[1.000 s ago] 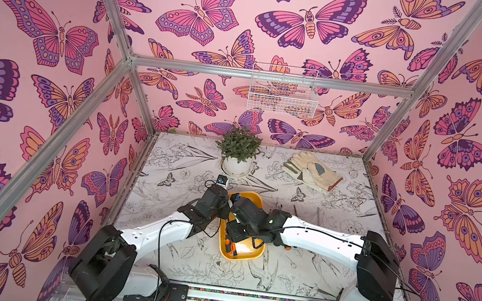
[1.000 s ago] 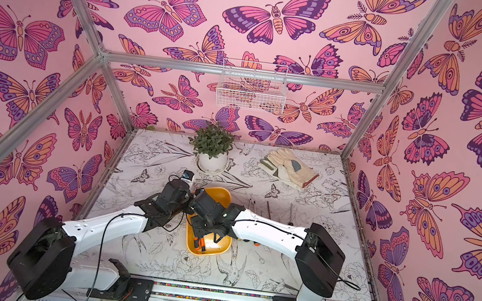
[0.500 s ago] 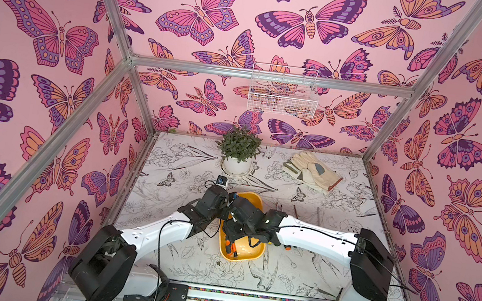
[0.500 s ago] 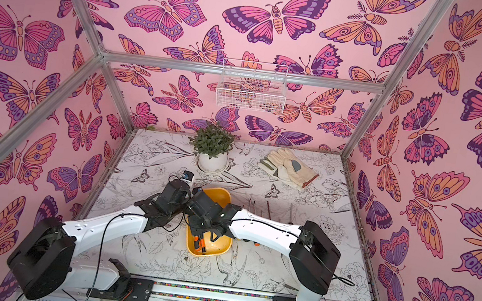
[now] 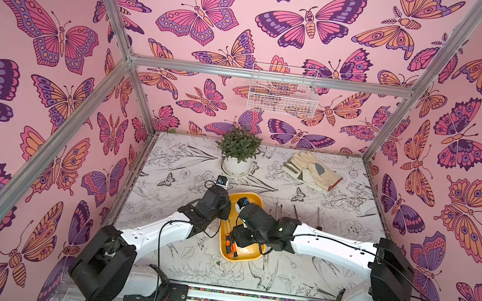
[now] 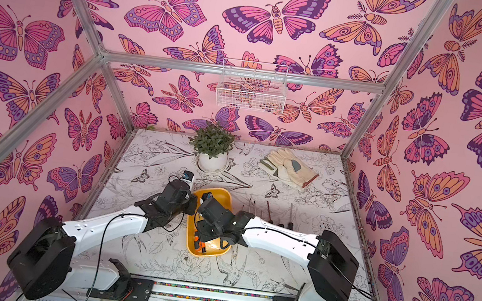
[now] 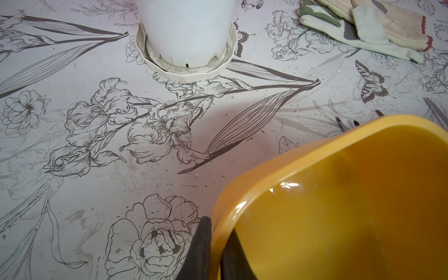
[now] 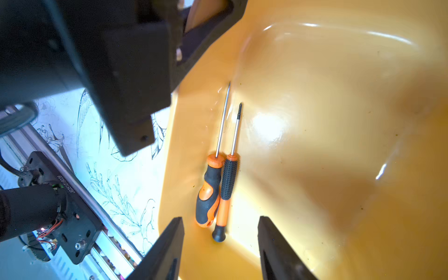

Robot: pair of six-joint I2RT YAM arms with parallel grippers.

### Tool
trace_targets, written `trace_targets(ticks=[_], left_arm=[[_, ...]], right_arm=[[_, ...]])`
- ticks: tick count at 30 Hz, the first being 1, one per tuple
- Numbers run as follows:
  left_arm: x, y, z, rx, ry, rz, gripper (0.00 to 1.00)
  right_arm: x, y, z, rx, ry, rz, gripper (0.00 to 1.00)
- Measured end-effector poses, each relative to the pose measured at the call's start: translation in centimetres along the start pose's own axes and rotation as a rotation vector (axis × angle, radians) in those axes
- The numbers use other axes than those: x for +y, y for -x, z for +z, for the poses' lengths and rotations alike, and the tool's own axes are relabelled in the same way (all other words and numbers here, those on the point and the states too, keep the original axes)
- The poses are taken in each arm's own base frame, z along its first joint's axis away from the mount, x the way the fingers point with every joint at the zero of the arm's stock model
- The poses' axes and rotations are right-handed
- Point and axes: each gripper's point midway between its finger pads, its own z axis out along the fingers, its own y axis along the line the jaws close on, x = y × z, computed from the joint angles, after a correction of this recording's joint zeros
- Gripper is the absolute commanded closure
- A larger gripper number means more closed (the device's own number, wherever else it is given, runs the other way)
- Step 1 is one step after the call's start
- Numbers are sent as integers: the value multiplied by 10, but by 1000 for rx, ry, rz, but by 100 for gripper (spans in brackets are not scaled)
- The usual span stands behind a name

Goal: Take out the screwdriver from the storage box
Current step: Pick up the screwdriver from the storage box.

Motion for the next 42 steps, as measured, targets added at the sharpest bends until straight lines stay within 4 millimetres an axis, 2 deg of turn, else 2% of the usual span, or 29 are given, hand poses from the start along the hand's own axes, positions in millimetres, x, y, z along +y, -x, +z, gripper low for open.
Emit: trace_targets(ticks=[11,19,28,35,42], left_arm=[[0,0,0,0,0,0,100],[0,0,0,-1,0,-5,100],[0,5,-4,-17,-4,-11,100],[4,24,-23,-94,7,-8,100],[9,26,-32,-118,20,-9,100]], right_arm=[[-9,-15,22,59,-40,45,47],[-22,-35,50,141,-83,79,51],[-23,-22,56,111,-27,160,54],[-17,-20,63,108,7,168,54],[-15,-17,65,104,9,167,61]])
